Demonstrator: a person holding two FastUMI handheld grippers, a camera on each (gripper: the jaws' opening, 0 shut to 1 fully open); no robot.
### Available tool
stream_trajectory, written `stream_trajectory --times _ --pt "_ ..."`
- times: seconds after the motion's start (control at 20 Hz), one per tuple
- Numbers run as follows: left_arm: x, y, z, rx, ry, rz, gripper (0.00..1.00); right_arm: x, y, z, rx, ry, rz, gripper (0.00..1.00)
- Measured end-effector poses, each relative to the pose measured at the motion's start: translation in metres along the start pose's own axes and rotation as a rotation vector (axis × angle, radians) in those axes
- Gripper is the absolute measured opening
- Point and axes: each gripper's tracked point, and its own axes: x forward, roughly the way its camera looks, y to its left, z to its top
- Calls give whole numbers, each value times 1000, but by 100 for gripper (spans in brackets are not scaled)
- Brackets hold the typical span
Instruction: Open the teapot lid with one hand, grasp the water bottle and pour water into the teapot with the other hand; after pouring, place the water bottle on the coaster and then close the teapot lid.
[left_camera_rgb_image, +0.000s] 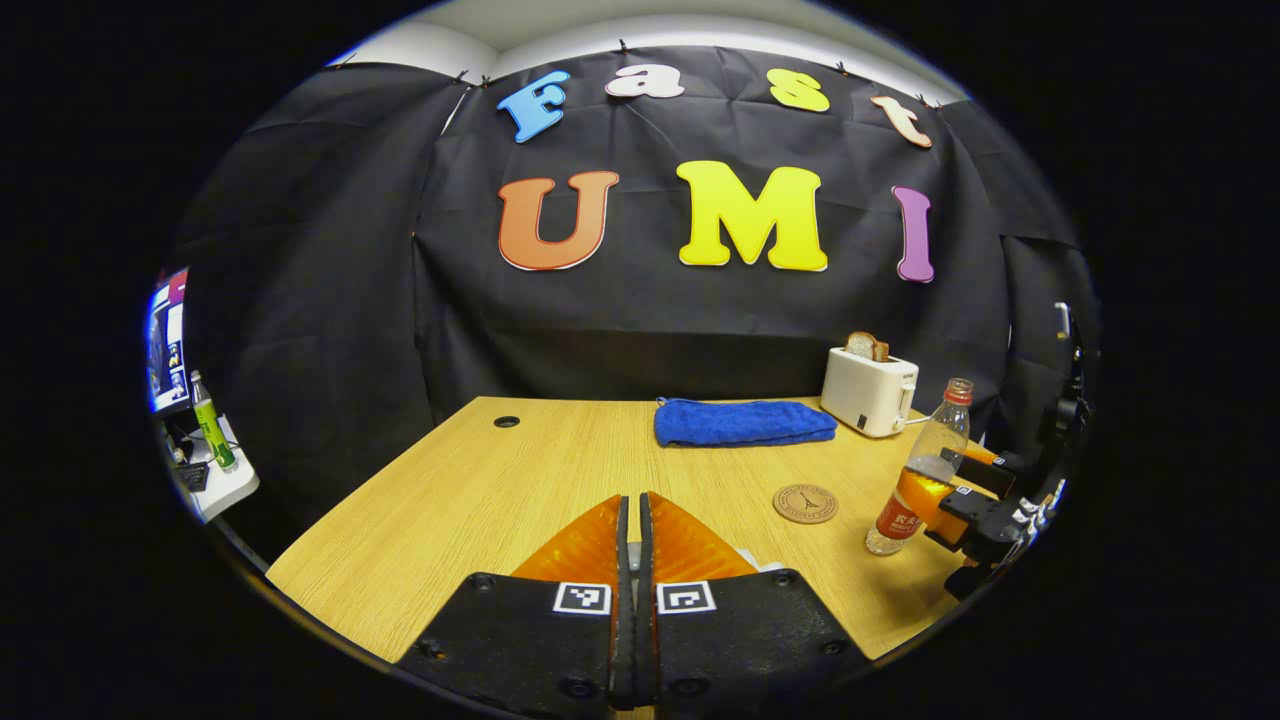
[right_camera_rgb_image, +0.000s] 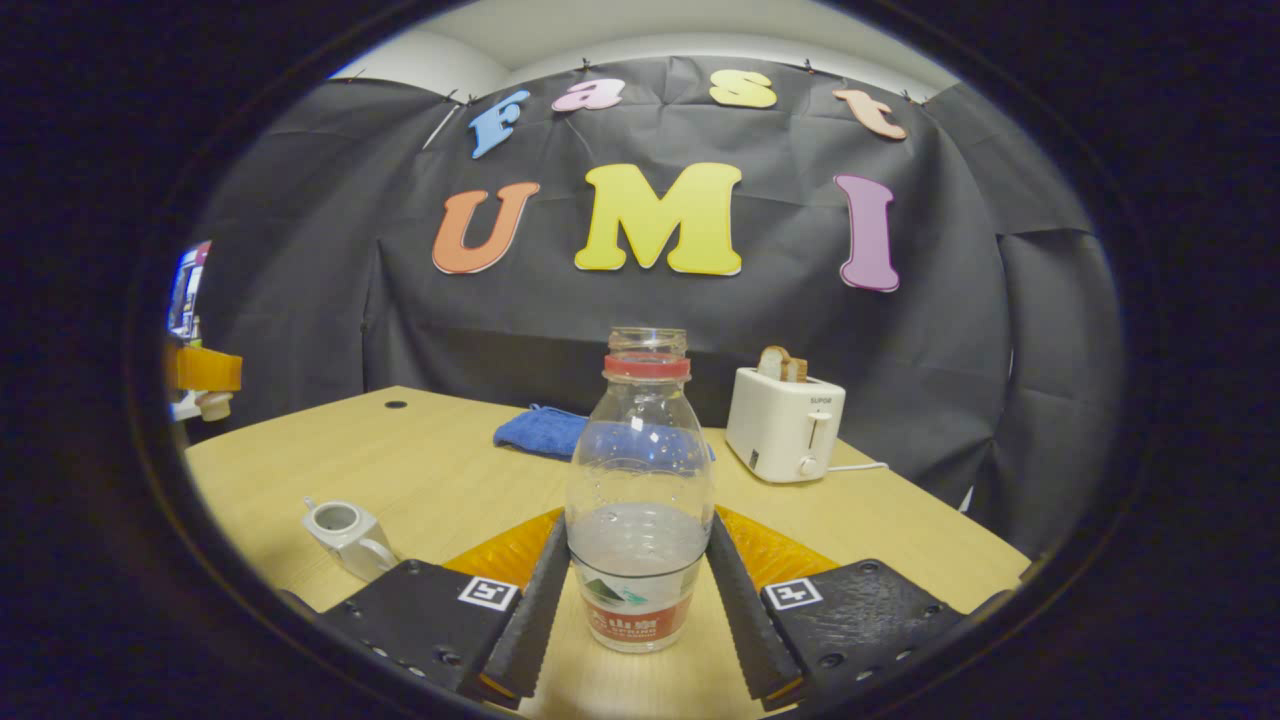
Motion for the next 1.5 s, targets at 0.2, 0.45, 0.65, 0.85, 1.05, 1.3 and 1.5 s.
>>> stream_trajectory --times 0.2,0.45,0.65,0.85,1.05,1.3,1.5 --pt "-7 10 6 -29 -12 -21 3 -9 4 7 -100 -6 -65 74" --pt "-13 15 9 -14 -18 -48 3 -8 20 14 -266 -8 -112 74" --pt "-18 23 15 2 -38 -38 3 -3 34 8 -438 30 -118 74" --pt "-21 30 16 -5 -43 -34 3 0 35 3 -713 63 -183 74" --pt "-22 37 17 -14 -42 -25 3 7 42 -3 -877 61 -200 73" --pt "-22 44 16 -30 -42 -25 3 3 62 6 -1110 7 -218 74" --pt "-23 43 18 -26 -46 -29 3 9 69 4 -1290 -26 -210 75"
